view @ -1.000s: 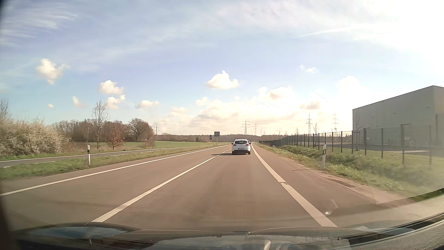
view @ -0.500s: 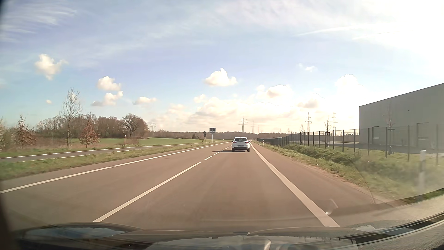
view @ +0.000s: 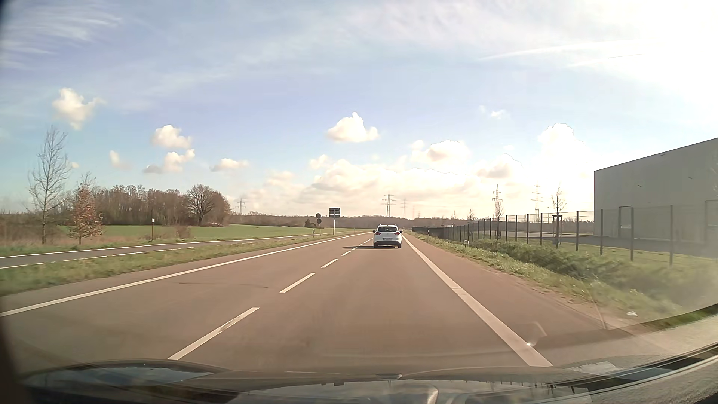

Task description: Follow the waypoints while adhering to traffic rules and regulations

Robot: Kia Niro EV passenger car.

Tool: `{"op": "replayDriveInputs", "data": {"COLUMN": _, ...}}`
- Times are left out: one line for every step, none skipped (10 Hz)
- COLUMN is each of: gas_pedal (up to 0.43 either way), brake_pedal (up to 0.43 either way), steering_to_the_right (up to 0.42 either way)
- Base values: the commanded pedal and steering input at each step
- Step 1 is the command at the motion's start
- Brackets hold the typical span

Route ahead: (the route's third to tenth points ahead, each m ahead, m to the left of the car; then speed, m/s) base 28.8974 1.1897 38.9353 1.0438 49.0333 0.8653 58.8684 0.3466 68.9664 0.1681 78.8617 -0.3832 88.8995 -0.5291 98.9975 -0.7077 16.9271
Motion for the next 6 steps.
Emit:
{"op": "replayDriveInputs", "data": {"gas_pedal": 0.311, "brake_pedal": 0.0, "steering_to_the_right": 0.009}}
{"op": "replayDriveInputs", "data": {"gas_pedal": 0.311, "brake_pedal": 0.0, "steering_to_the_right": 0.008}}
{"op": "replayDriveInputs", "data": {"gas_pedal": 0.311, "brake_pedal": 0.0, "steering_to_the_right": 0.008}}
{"op": "replayDriveInputs", "data": {"gas_pedal": 0.311, "brake_pedal": 0.0, "steering_to_the_right": 0.008}}
{"op": "replayDriveInputs", "data": {"gas_pedal": 0.311, "brake_pedal": 0.0, "steering_to_the_right": 0.008}}
{"op": "replayDriveInputs", "data": {"gas_pedal": 0.311, "brake_pedal": 0.0, "steering_to_the_right": 0.008}}
